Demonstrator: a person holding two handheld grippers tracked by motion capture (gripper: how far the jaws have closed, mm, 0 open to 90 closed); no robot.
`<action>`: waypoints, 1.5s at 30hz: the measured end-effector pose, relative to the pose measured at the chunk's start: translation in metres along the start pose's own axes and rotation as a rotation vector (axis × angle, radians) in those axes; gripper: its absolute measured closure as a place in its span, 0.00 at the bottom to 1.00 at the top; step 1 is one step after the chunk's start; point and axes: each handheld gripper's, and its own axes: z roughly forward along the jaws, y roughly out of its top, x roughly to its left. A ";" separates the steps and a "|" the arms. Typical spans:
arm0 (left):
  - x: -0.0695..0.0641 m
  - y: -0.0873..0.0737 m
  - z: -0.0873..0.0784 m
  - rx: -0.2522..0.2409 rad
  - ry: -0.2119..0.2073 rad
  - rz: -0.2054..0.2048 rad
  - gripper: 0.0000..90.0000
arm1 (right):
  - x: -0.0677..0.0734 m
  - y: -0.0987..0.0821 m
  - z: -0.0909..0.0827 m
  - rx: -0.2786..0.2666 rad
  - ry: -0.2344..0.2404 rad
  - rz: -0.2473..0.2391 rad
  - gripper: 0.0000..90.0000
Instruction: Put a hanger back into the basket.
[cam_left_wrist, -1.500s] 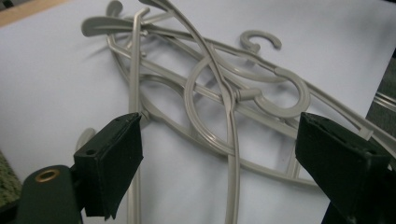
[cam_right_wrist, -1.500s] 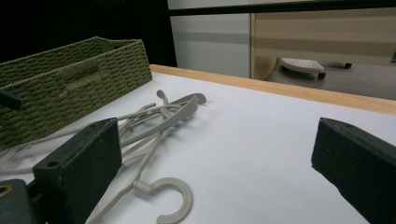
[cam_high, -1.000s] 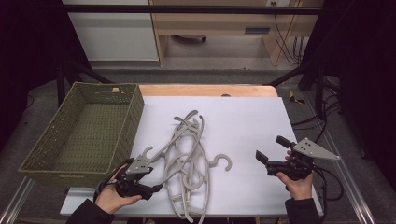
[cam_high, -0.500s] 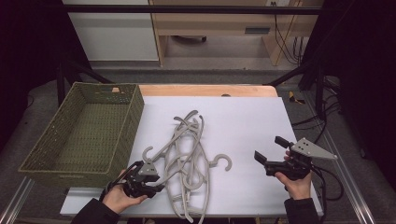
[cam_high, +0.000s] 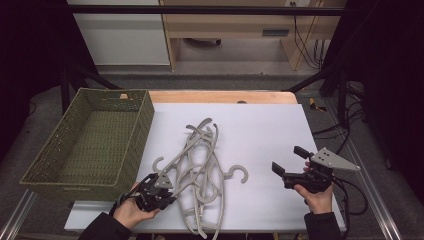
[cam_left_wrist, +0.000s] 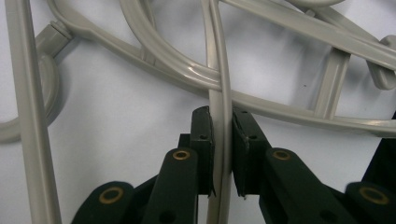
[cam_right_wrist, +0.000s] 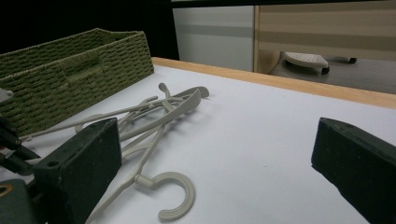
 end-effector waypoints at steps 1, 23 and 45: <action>0.000 0.000 0.000 0.001 0.003 0.000 0.89 | 0.000 0.000 0.000 0.000 0.000 0.000 0.02; -0.013 0.004 -0.035 -0.162 0.026 0.024 0.90 | 0.000 0.000 0.000 -0.002 0.005 -0.001 0.02; -0.018 0.007 -0.087 -0.392 0.047 0.010 0.91 | 0.000 0.000 0.000 0.000 0.008 -0.001 0.02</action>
